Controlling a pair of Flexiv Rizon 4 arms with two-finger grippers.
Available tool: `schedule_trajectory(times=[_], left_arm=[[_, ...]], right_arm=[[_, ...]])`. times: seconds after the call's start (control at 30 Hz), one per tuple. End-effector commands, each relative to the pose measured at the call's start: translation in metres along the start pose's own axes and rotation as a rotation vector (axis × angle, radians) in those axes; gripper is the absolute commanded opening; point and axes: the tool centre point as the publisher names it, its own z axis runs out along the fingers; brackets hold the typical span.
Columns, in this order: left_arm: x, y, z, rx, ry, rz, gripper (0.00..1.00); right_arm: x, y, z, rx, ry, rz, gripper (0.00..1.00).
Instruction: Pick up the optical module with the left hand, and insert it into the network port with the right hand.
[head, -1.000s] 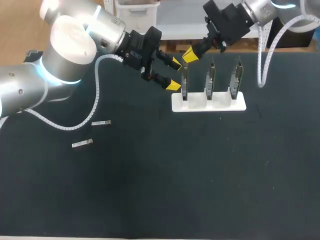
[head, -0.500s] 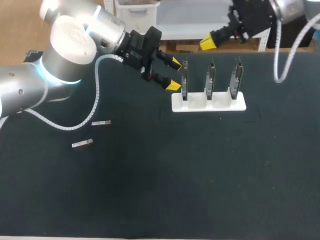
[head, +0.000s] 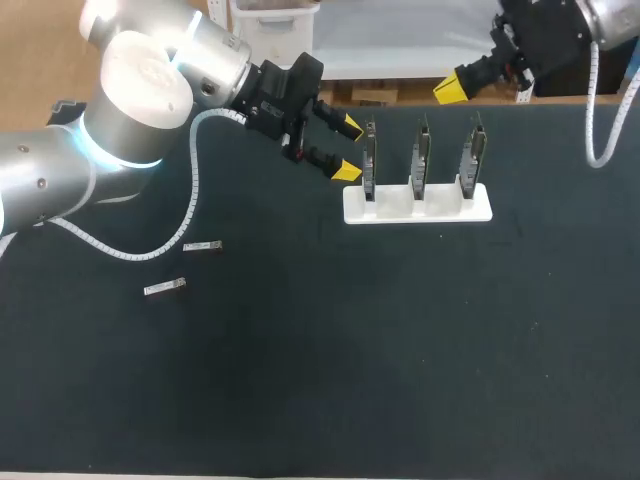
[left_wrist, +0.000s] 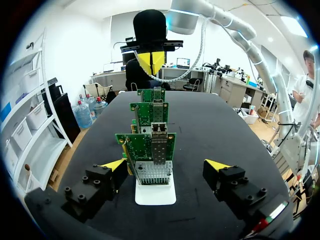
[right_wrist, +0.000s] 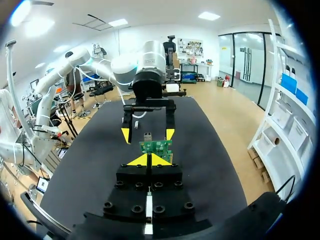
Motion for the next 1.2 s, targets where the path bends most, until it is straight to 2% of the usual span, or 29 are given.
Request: schedule_trajectory(times=[0.03, 0.37, 0.63, 1.2], left_arm=[[-0.001, 0.002, 0.000, 0.004, 0.004, -0.002, 1.00], [-0.001, 0.002, 0.000, 0.004, 0.004, -0.002, 1.00], [-0.001, 0.002, 0.000, 0.004, 0.004, -0.002, 1.00], [-0.001, 0.002, 0.000, 0.004, 0.004, -0.002, 1.00]], right_arm=[[0.006, 0.007, -0.002, 0.006, 0.001, -0.002, 0.00], [0.014, 0.010, 0.000, -0.041, 0.020, 0.003, 0.00], [0.015, 0.012, 0.000, -0.034, 0.010, 0.003, 0.00], [0.020, 0.016, 0.004, -0.037, 0.044, 0.010, 0.00]])
